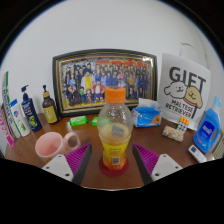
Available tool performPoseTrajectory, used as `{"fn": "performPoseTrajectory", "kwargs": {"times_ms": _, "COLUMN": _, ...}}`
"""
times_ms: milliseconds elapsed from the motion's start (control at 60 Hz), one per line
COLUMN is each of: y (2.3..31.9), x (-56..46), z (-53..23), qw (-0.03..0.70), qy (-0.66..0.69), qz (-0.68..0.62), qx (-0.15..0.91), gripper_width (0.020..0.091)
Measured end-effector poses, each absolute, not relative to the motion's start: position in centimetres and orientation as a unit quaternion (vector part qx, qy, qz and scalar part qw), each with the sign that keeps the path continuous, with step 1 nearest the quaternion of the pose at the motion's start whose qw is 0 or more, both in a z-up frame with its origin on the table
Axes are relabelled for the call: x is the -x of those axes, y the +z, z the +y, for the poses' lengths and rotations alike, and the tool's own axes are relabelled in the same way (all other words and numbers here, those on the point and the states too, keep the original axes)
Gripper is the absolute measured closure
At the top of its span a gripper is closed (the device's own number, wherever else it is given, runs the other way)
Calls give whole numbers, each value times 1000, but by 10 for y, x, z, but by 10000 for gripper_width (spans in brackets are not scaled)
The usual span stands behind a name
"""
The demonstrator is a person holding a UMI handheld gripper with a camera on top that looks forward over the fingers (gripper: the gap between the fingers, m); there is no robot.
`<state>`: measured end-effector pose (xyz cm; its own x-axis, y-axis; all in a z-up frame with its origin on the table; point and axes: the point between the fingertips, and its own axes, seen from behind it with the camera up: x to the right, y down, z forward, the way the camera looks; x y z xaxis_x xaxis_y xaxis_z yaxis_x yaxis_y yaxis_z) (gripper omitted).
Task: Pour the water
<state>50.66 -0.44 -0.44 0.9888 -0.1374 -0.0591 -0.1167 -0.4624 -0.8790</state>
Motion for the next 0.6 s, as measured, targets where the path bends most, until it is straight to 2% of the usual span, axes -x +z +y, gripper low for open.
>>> {"fn": "performPoseTrajectory", "kwargs": {"times_ms": 33, "y": 3, "x": -505, "z": -13, "qw": 510, "qy": -16, "qz": 75, "qx": 857, "gripper_width": 237}}
{"fn": "performPoseTrajectory", "kwargs": {"times_ms": 150, "y": 37, "x": -483, "z": -53, "qw": 501, "qy": -25, "qz": 73, "qx": 862, "gripper_width": 248}}
{"fn": "performPoseTrajectory", "kwargs": {"times_ms": 450, "y": 127, "x": -395, "z": -212, "qw": 472, "qy": -16, "qz": 69, "qx": 879, "gripper_width": 251}}
{"fn": "performPoseTrajectory", "kwargs": {"times_ms": 600, "y": 154, "x": -366, "z": -274, "qw": 472, "qy": -31, "qz": 55, "qx": 879, "gripper_width": 247}}
